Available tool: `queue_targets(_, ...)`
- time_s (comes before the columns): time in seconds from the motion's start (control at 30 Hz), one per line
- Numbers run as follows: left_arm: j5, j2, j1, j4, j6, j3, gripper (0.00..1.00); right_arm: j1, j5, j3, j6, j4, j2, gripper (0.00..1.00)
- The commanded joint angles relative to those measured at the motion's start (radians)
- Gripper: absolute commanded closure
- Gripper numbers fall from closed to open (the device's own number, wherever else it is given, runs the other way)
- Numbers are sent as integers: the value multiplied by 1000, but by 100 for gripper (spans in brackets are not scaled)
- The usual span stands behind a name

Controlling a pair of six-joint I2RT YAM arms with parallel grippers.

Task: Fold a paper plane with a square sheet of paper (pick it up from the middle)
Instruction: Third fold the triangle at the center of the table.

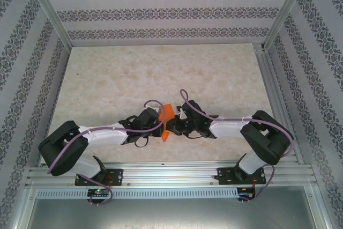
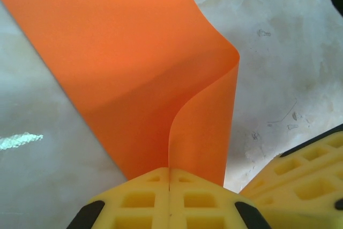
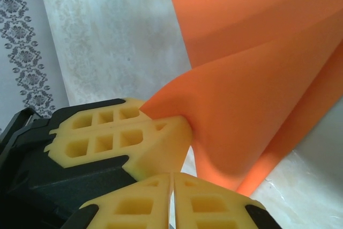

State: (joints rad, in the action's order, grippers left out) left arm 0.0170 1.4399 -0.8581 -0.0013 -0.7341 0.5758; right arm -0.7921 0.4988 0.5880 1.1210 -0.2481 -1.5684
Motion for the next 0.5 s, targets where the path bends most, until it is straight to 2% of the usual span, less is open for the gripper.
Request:
queue_targets(0.0, -14, 8, 10, 8, -1, -7, 100, -12, -27, -12, 10, -19, -11, 89)
queue_targets(0.47, 1, 35, 10, 28, -17, -18, 100, -36, -15, -14, 33, -53, -57, 89)
